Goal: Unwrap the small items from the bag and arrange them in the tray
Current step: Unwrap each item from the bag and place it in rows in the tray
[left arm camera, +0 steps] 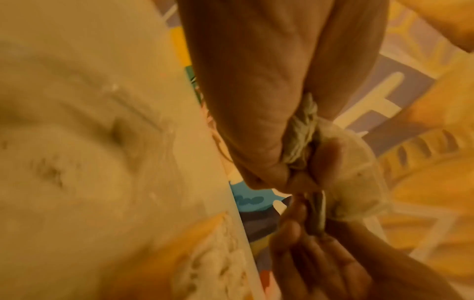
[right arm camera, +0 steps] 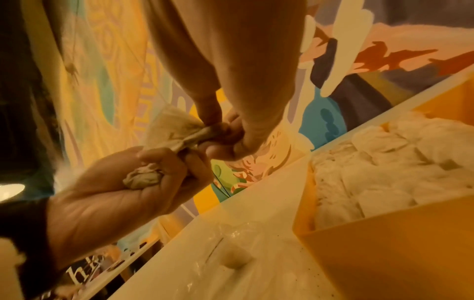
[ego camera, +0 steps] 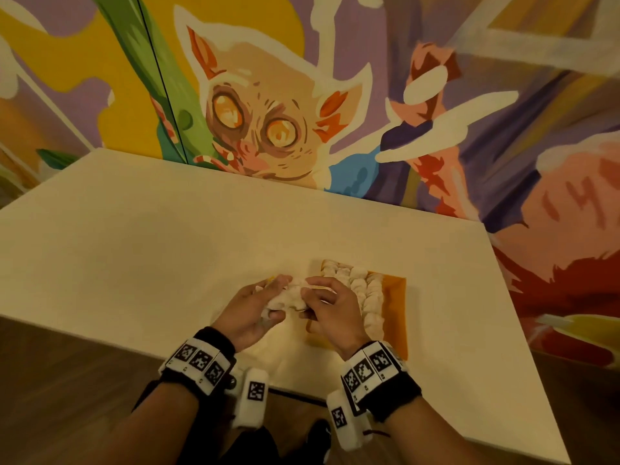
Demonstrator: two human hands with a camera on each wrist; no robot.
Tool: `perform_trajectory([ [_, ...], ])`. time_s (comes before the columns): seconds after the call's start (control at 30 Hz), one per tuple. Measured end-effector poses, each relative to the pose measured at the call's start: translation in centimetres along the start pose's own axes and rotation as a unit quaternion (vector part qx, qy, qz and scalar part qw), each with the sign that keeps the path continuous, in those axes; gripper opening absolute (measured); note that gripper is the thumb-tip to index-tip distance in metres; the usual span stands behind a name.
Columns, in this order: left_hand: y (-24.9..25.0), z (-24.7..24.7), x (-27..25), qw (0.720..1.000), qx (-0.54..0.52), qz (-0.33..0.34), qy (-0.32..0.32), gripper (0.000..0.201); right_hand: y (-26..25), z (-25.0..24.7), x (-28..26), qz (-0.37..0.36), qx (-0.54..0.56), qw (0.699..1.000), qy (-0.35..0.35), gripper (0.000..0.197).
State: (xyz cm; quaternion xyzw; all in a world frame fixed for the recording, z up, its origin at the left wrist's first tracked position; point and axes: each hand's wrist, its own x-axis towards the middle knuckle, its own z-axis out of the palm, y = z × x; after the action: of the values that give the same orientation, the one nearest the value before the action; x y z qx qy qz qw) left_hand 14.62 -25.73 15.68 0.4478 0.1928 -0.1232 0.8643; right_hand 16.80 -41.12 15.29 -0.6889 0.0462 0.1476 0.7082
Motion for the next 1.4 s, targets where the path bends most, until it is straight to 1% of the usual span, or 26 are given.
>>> perform_trajectory([
  [0.07, -0.7, 1.2, 0.5, 0.998, -0.062, -0.026, -0.006, 0.032, 0.2, -0.3, -0.1, 0.001, 0.018, 1.0, 0.013, 0.021],
  [0.1, -1.1, 1.6, 0.9, 0.997, -0.066, -0.036, -0.002, 0.033, 0.1, -0.4, -0.2, -0.014, 0.011, 1.0, 0.024, 0.023],
  [0.17, -2.0, 2.6, 1.6, 0.998, -0.043, -0.049, 0.018, 0.034, 0.0, -0.7, -0.4, -0.055, -0.038, 0.997, 0.05, 0.024],
  [0.23, -2.9, 3.4, 2.3, 0.998, -0.02, -0.06, 0.025, 0.042, -0.1, -1.1, -0.5, -0.093, -0.108, 0.987, 0.069, 0.025],
  [0.33, -3.5, 4.8, 2.6, 0.994, -0.05, -0.097, -0.001, 0.05, 0.5, -1.7, -0.3, -0.13, -0.19, 0.969, 0.095, 0.031],
  [0.4, -3.9, 5.5, 2.8, 0.99, -0.075, -0.121, -0.01, 0.053, 1.2, -2.0, -0.1, -0.143, -0.238, 0.955, 0.102, 0.033],
  [0.47, -4.4, 5.9, 3.1, 0.991, -0.05, -0.127, -0.006, 0.057, 1.6, -2.0, -0.1, -0.145, -0.292, 0.94, 0.1, 0.039],
  [0.53, -5.0, 6.6, 3.2, 0.993, -0.01, -0.115, 0.017, 0.062, 1.9, -2.2, -0.1, -0.143, -0.32, 0.931, 0.099, 0.048],
  [0.57, -5.3, 6.9, 3.3, 0.994, 0.005, -0.099, 0.036, 0.058, 1.9, -2.4, 0.0, -0.144, -0.323, 0.929, 0.104, 0.048],
  [0.63, -5.9, 7.1, 3.7, 0.996, 0.005, -0.064, 0.065, 0.041, 1.8, -3.1, 0.3, -0.148, -0.313, 0.93, 0.121, 0.036],
  [0.67, -6.0, 7.1, 3.9, 0.996, -0.006, -0.05, 0.069, 0.035, 1.6, -3.5, 0.5, -0.148, -0.298, 0.934, 0.126, 0.031],
  [0.8, -5.9, 6.9, 4.5, 0.996, -0.003, -0.032, 0.089, 0.022, 1.0, -5.2, 0.9, -0.141, -0.241, 0.954, 0.108, 0.017],
  [0.87, -5.7, 6.9, 4.8, 0.996, 0.006, -0.026, 0.089, 0.016, 0.9, -6.1, 1.2, -0.142, -0.241, 0.956, 0.092, 0.016],
  [0.93, -5.5, 6.8, 4.9, 0.997, 0.026, -0.015, 0.065, 0.011, 0.8, -7.0, 1.5, -0.139, -0.244, 0.956, 0.087, 0.015],
  [1.03, -5.0, 6.6, 4.9, 0.996, 0.091, 0.008, 0.003, 0.014, 0.2, -8.0, 1.9, -0.142, -0.239, 0.957, 0.086, 0.016],
  [1.13, -4.6, 6.7, 4.9, 0.983, 0.175, 0.031, -0.039, 0.017, -0.7, -8.7, 1.9, -0.144, -0.227, 0.96, 0.081, 0.012],
  [1.27, -4.2, 7.0, 5.2, 0.966, 0.253, 0.056, -0.027, 0.017, -0.8, -9.4, 2.4, -0.139, -0.152, 0.976, 0.069, 0.003],
  [1.4, -3.9, 7.1, 5.7, 0.964, 0.257, 0.05, -0.046, 0.027, -0.3, -9.9, 3.1, -0.113, -0.132, 0.984, 0.038, 0.007],
])
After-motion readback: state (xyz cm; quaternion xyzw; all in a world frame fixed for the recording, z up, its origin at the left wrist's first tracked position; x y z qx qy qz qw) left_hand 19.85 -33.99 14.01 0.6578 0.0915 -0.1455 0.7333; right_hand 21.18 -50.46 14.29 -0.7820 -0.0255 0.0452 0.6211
